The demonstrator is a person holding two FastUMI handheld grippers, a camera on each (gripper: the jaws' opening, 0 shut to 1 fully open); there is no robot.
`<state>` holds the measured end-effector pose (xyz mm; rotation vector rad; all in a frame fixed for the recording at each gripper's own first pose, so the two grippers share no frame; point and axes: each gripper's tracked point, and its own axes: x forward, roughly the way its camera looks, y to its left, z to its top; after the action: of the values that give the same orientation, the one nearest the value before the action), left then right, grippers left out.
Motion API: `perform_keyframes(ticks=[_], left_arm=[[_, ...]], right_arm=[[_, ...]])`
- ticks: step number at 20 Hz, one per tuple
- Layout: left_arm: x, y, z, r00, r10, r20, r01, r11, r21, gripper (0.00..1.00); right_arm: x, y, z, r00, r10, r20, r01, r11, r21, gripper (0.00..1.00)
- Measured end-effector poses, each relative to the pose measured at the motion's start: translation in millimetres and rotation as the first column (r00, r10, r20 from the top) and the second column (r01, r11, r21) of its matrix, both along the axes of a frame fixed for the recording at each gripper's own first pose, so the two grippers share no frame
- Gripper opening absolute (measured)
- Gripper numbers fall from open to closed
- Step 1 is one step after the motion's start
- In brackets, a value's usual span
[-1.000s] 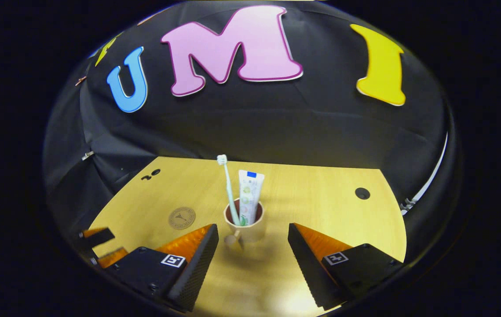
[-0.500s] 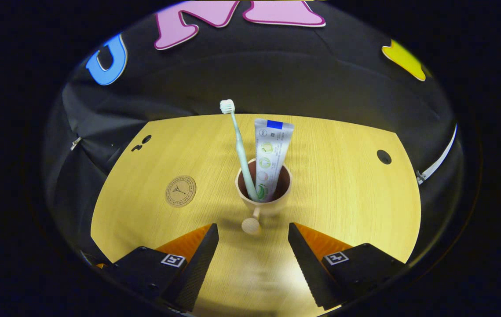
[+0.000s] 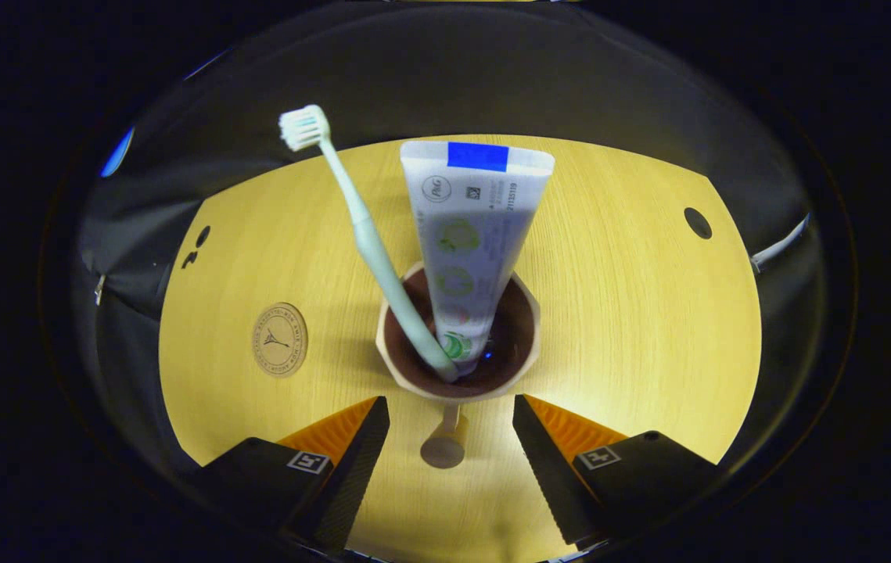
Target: Put the toothbrush and toothpaste on the desktop into the cup, then pick up the cup and place it on the coaster on the desktop.
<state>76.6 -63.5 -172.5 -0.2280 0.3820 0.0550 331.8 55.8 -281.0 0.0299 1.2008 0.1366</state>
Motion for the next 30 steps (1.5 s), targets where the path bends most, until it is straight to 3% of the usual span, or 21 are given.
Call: perform_keyframes(ticks=[4,5,6,7,9,10,15,17,18,20,21,30], left_arm=[[-7,5,-6,1.0,0.017,-0.023,-0.018,1.0,-0.014,0.97],[-7,7,-7,0.999,0.021,-0.027,-0.021,1.0,-0.015,0.97],[-6,8,-6,0.999,0.027,-0.028,-0.027,1.0,-0.014,0.97],[-4,12,-6,0.999,0.031,-0.03,-0.031,0.999,-0.011,0.97],[-3,14,-6,0.999,0.035,-0.03,-0.035,0.999,-0.008,0.97],[-2,15,-6,0.999,0.035,-0.03,-0.035,0.999,-0.009,0.97],[-3,17,-10,0.998,0.035,-0.046,-0.035,0.999,-0.008,0.97],[-4,16,-13,0.998,0.031,-0.055,-0.031,1.0,-0.006,0.97],[-5,16,-13,0.998,0.029,-0.057,-0.029,1.0,-0.003,0.97],[-7,16,-16,0.998,0.026,-0.063,-0.026,1.0,0.003,0.97],[-7,17,-18,0.997,0.026,-0.068,-0.026,1.0,0.004,0.97],[-11,13,-25,0.996,0.005,-0.089,-0.005,1.0,0.005,0.97]], right_arm=[[5,7,-9,0.992,-0.093,-0.085,0.097,0.994,0.043,0.97],[5,6,-13,0.99,-0.098,-0.101,0.102,0.994,0.037,0.89],[6,4,-16,0.989,-0.094,-0.111,0.097,0.995,0.024,0.9],[8,2,-15,0.989,-0.097,-0.109,0.099,0.995,0.016,0.86],[12,-1,-19,0.987,-0.118,-0.111,0.12,0.993,0.005,0.6],[13,-1,-22,0.985,-0.125,-0.116,0.127,0.992,0.007,0.68],[13,-3,-28,0.987,-0.114,-0.115,0.114,0.993,-0.007,0.65],[12,-2,-36,0.986,-0.12,-0.119,0.119,0.993,-0.016,0.49],[14,-1,-34,0.986,-0.113,-0.12,0.112,0.994,-0.015,0.34],[14,-3,-32,0.991,-0.083,-0.109,0.082,0.996,-0.017,0.27],[15,-4,-32,0.993,-0.06,-0.098,0.058,0.998,-0.018,0.32],[12,2,-18,0.991,0.132,0.0,-0.131,0.989,-0.069,0.3]])
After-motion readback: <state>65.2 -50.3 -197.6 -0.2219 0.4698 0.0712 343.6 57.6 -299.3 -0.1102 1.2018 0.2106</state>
